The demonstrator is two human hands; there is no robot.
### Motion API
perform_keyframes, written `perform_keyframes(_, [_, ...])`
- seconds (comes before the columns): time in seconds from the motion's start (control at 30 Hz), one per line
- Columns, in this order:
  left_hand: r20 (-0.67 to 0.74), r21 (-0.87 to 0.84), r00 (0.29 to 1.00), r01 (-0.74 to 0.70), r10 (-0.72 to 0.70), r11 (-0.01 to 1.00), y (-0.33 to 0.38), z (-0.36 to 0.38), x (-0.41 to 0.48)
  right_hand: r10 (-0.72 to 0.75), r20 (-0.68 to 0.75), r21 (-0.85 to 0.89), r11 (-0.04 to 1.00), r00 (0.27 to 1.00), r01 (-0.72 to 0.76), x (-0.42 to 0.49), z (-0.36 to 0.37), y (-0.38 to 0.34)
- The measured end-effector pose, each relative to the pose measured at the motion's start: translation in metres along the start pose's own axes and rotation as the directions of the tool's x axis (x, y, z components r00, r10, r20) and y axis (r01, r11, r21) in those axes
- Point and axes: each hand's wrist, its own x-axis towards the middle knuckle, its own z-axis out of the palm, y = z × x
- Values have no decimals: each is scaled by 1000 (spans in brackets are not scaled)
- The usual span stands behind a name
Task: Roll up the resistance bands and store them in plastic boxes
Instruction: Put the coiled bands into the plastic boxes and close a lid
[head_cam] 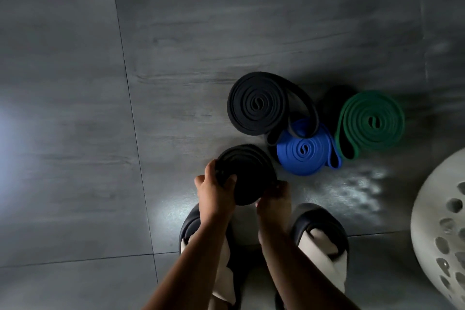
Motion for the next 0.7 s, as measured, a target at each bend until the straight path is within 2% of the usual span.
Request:
perform_keyframes(0.13, [-25, -10, 999, -37, 37, 999, 4, -16, -16, -123, 93, 2, 992, 988, 124, -29, -13, -7])
perform_keyframes(0.23, [-100, -16, 987, -128, 126, 992, 22, -36, -33, -336, 136, 51, 942, 932, 332, -44, -23, -33])
perform_keyframes(0.33, [-167, -3, 943, -292, 288, 956, 61, -43, -31, -490, 105, 101, 871, 865, 481, -42, -32, -79])
perform_keyframes(0.4, [-154, -4, 924, -355, 350, 935, 91, -37, -18, -542, 71, 71, 840, 837, 538, -26, -40, -107])
perform_keyframes(0.47, [-117, -25, 930, -354, 349, 935, 112, -27, -2, -553, 50, -24, 832, 832, 555, -6, -45, -126])
perform_keyframes(0.57, [-47, 15, 946, -321, 322, 947, 121, -16, 15, -495, 80, -207, 841, 865, 500, 20, -46, -126])
perform_keyframes(0.63, [-16, 72, 948, -316, 317, 946, 121, -14, 24, -551, 74, -387, 752, 831, 533, 30, -46, -118])
perform_keyframes(0.7, [-9, 94, 958, -283, 285, 954, 121, -14, 31, -668, 54, -566, 592, 742, 574, 35, -49, -118])
